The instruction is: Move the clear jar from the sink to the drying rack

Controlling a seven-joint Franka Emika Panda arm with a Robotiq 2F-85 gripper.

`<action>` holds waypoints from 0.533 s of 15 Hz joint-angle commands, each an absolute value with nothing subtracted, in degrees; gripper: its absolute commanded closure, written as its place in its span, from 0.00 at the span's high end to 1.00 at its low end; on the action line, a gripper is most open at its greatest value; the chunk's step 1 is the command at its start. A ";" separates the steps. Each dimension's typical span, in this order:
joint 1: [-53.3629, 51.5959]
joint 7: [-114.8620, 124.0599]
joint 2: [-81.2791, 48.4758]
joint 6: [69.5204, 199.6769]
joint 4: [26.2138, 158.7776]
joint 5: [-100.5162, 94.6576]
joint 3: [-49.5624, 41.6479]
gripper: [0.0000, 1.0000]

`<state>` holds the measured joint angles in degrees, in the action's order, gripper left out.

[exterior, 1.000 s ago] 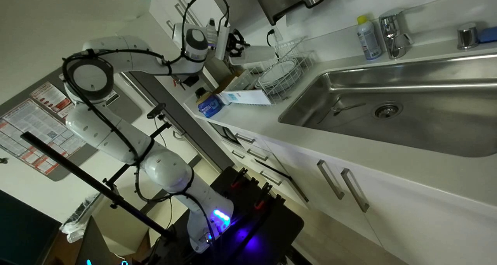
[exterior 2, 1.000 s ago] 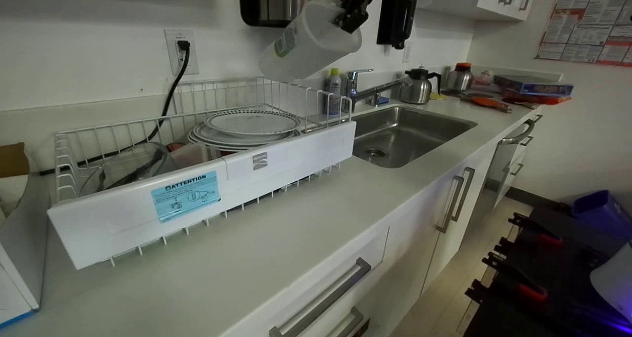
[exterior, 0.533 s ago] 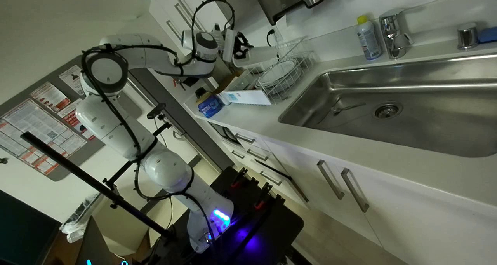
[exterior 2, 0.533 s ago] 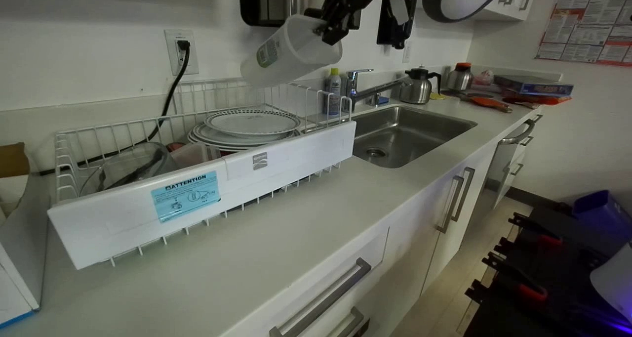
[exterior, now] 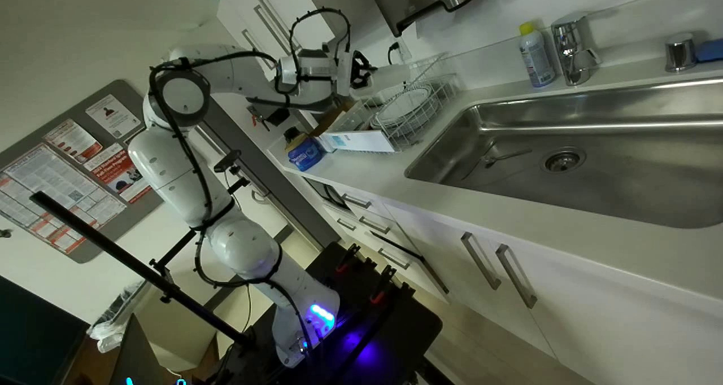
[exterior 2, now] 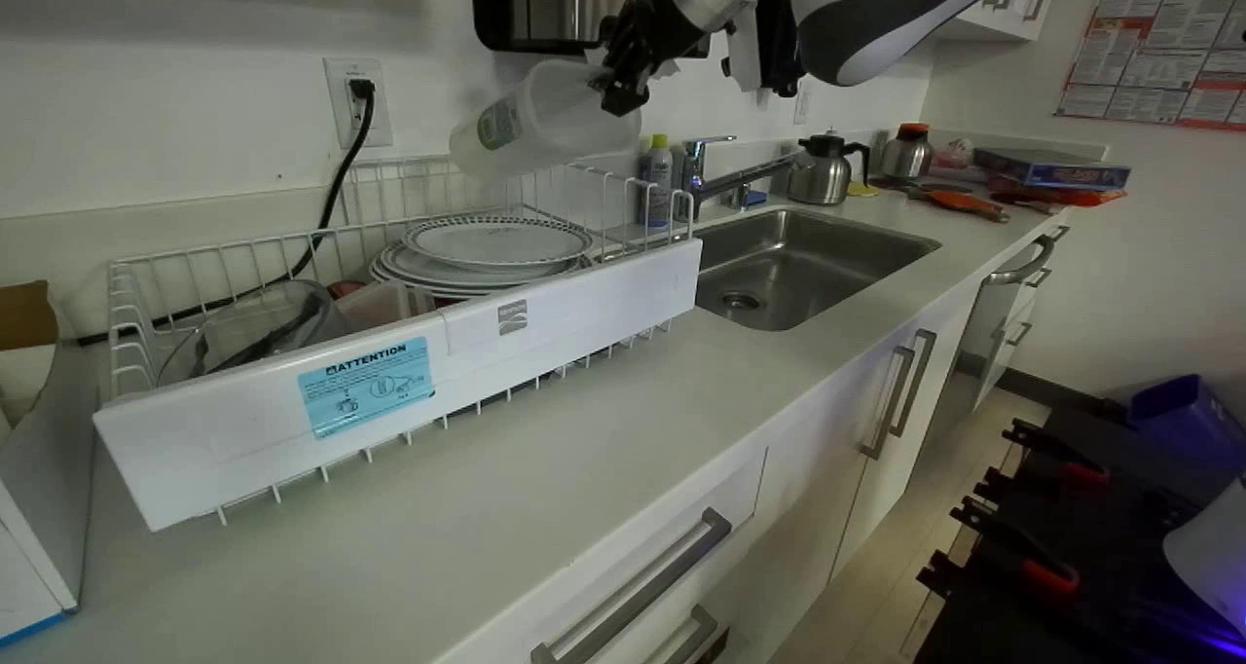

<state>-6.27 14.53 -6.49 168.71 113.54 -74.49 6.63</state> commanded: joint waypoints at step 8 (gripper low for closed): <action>-6.56 12.57 -14.69 171.52 113.21 -65.22 9.79 0.02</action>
<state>-6.74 12.76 -13.58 169.39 114.12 -65.13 9.67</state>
